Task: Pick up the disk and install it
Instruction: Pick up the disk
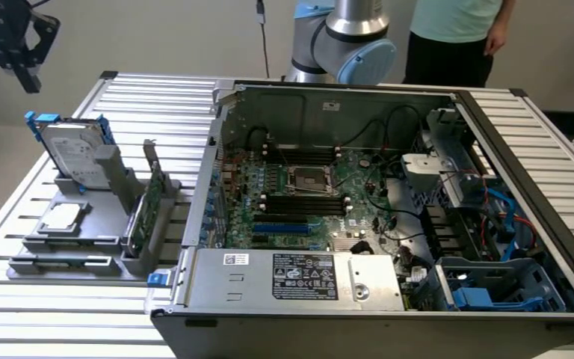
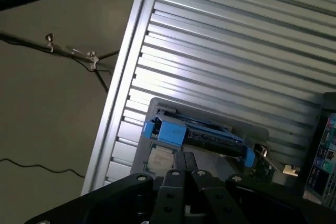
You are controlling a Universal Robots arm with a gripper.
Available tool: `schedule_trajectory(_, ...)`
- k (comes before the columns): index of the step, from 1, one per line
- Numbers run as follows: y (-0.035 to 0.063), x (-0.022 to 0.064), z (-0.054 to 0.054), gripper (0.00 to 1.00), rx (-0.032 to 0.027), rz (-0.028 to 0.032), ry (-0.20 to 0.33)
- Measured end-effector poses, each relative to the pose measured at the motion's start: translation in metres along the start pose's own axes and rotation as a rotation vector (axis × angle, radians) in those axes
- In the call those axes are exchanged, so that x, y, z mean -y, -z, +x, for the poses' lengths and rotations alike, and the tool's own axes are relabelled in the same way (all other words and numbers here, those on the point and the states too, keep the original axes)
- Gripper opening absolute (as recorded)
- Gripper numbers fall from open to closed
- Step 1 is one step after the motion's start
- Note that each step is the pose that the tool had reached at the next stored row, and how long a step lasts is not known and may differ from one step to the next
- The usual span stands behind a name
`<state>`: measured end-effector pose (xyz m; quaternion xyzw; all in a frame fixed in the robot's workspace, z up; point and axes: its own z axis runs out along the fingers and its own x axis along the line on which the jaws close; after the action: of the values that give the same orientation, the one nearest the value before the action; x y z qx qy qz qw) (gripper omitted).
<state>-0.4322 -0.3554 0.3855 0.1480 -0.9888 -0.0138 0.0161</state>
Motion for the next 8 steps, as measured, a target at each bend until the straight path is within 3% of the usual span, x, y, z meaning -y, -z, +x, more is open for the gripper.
schedule_trajectory(8, -0.0032, 0.0001, -0.0001, 0.11, -0.0045, 0.0040, 0.146)
